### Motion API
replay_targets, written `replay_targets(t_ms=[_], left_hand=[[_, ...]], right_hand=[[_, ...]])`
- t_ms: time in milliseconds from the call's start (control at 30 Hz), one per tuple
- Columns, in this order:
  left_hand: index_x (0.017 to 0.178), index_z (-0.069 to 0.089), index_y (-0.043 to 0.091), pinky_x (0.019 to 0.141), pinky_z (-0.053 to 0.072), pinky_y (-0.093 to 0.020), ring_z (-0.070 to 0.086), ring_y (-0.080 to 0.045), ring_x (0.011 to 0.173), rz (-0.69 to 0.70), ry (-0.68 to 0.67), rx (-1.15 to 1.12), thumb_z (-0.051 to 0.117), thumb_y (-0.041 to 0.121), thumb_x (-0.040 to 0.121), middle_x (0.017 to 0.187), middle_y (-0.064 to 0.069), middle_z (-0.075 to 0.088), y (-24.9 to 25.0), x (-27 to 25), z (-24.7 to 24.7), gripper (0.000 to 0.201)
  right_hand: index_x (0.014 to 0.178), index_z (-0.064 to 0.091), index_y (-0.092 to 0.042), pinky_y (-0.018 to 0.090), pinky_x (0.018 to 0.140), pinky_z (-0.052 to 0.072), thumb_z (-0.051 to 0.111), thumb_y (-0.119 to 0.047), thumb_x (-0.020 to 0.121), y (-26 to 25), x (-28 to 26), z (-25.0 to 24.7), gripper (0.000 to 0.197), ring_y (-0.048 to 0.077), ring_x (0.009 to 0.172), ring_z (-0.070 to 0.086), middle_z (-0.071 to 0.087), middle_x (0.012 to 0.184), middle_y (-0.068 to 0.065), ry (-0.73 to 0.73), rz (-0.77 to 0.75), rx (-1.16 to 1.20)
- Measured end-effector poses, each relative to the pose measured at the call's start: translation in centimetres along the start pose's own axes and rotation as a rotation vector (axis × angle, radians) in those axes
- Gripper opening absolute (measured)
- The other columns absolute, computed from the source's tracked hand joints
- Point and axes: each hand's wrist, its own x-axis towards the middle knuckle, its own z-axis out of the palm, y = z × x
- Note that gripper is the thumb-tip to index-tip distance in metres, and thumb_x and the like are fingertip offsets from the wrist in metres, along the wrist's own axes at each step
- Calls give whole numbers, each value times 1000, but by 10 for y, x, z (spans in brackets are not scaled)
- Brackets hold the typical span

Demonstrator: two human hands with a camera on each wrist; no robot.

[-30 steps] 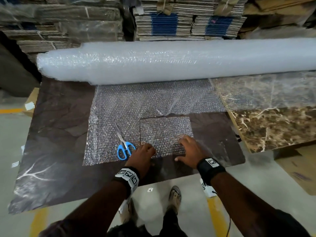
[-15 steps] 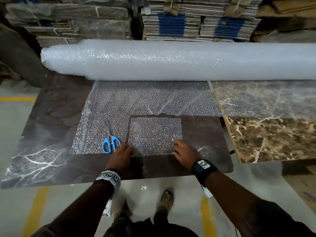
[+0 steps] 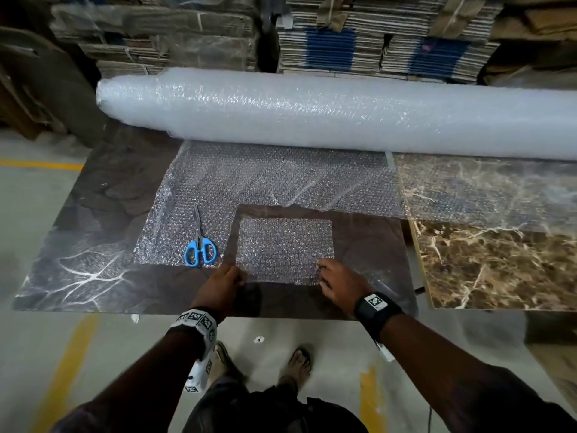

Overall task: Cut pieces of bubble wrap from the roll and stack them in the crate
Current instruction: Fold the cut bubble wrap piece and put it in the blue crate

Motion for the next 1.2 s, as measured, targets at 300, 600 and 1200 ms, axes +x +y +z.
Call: replay_targets(t_ms=[300, 600, 1200], left_hand=[[93, 59, 12, 68, 28, -25, 53, -18, 80, -34, 50, -250, 50, 28, 85, 89, -2, 59, 22, 1, -14, 20], [94, 52, 22, 63, 40, -25, 58, -5, 68, -201, 45, -507, 51, 33, 94, 76, 9, 64, 30, 22, -13, 11], [104, 47, 25, 57, 56, -35, 66, -20, 67, -377, -73, -567, 64, 25, 92, 85, 2, 64, 16, 96, 3, 20]], right_hand=[[91, 56, -15, 33, 58, 38, 63, -18, 86, 4, -10, -26, 9, 19, 65, 53, 60, 75, -1, 93, 270, 228], [88, 54, -15, 17, 60, 44, 62, 1, 87, 9, 9, -32, 18, 10, 62, 55, 62, 74, 5, 268, 467, 702], [91, 55, -20, 24, 65, 49, 81, -2, 76, 46, 55, -33, 34, 11, 74, 57, 60, 85, 2, 236, 682, 844]])
